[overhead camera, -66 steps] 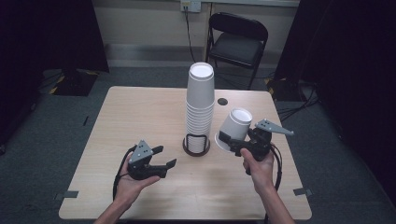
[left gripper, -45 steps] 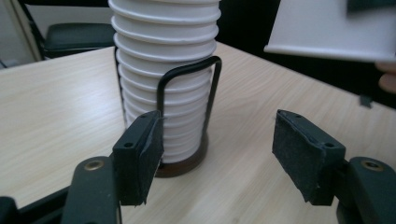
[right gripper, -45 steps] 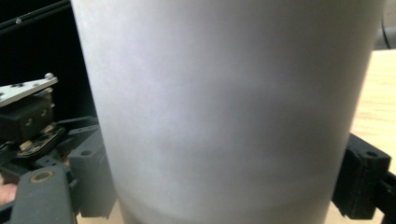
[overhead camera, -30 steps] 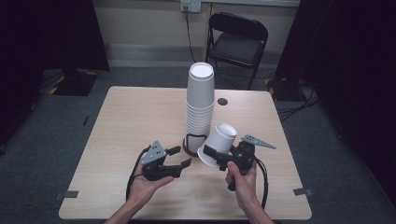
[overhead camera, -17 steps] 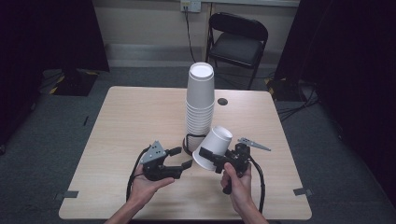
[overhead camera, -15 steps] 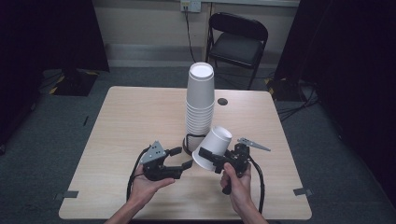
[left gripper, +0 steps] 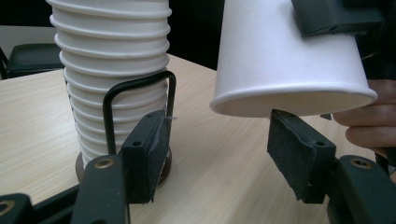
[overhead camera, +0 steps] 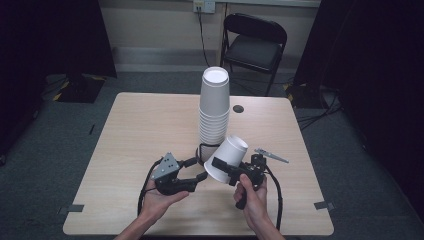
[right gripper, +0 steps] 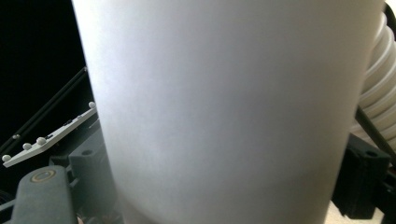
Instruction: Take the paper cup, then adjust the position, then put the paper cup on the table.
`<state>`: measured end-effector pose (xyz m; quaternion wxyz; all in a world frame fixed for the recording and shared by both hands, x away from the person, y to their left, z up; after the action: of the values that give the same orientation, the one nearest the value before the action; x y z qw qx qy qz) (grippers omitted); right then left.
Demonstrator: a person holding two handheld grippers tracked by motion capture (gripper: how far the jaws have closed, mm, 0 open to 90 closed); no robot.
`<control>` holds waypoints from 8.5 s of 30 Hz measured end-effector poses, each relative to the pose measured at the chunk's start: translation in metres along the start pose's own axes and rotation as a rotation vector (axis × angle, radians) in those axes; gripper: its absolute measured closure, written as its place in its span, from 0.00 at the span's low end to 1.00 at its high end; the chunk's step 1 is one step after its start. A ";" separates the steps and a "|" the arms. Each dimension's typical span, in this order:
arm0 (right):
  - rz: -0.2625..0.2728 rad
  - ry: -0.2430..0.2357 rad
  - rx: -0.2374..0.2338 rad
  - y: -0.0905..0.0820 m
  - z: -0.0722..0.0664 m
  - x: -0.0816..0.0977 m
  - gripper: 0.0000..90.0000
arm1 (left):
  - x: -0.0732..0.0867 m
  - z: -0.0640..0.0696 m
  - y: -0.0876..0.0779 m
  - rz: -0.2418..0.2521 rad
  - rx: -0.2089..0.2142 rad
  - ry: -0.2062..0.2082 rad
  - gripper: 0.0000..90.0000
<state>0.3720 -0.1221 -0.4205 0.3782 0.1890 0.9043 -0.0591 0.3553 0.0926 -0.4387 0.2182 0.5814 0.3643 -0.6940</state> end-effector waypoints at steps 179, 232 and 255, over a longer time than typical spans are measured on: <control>-0.797 -1.180 0.071 0.022 -0.022 0.052 0.11 | -0.024 -0.012 0.025 -0.760 0.108 0.118 0.96; -0.696 -1.197 0.090 0.039 -0.038 0.060 0.11 | -0.019 0.004 0.033 -0.704 0.124 -0.036 0.97; -0.618 -1.113 0.150 0.028 -0.026 0.045 0.12 | -0.023 0.000 0.032 -0.534 0.090 -0.050 0.55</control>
<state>0.3365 -0.0769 -0.4323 0.7426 -0.1133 0.5787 -0.3176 0.3836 0.0696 -0.4249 0.0103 0.4566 0.4678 -0.7566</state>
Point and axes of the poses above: each handheld gripper's, and its own axes: y roughly forward along the jaws, x roughly out of its underside, z roughly to its right, the point moved 3 cm from there along y, roughly forward along the jaws, and after that the axes turned 14 degrees about -x, right-handed, at the moved point
